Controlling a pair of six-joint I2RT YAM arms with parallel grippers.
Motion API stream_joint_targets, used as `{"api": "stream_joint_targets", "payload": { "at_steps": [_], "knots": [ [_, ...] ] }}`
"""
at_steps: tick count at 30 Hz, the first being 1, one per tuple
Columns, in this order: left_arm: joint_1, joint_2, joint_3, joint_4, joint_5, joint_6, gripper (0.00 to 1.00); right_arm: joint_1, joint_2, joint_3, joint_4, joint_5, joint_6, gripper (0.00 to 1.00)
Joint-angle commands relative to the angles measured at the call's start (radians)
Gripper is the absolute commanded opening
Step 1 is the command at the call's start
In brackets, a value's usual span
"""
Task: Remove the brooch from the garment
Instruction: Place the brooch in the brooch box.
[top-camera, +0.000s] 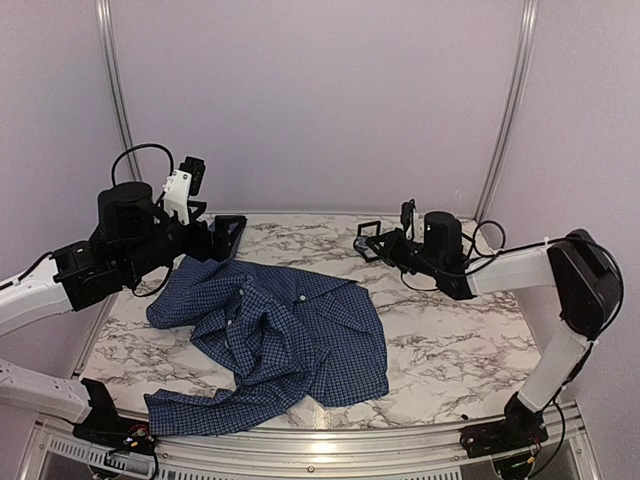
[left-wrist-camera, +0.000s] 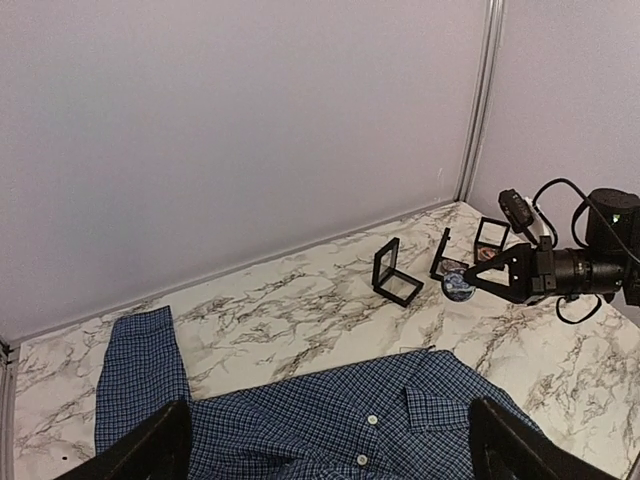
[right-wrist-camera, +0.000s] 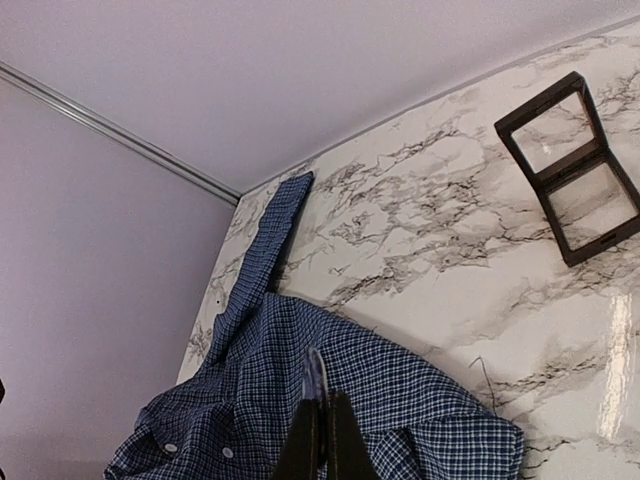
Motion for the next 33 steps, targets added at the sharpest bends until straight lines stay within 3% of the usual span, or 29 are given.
{"api": "stream_joint_targets", "payload": {
  "at_steps": [1,17,33],
  "knots": [
    [0.046,-0.023,-0.045,-0.026,0.187,-0.138,0.99,-0.042,0.073,0.023,0.057,0.043,0.021,0.0],
    [0.076,-0.03,-0.064,-0.048,0.261,-0.135,0.99,-0.142,0.365,0.248,0.033,0.037,0.048,0.0],
    [0.088,0.022,-0.034,-0.054,0.292,-0.128,0.99,-0.174,0.525,0.437,-0.074,0.062,0.014,0.0]
  ]
}}
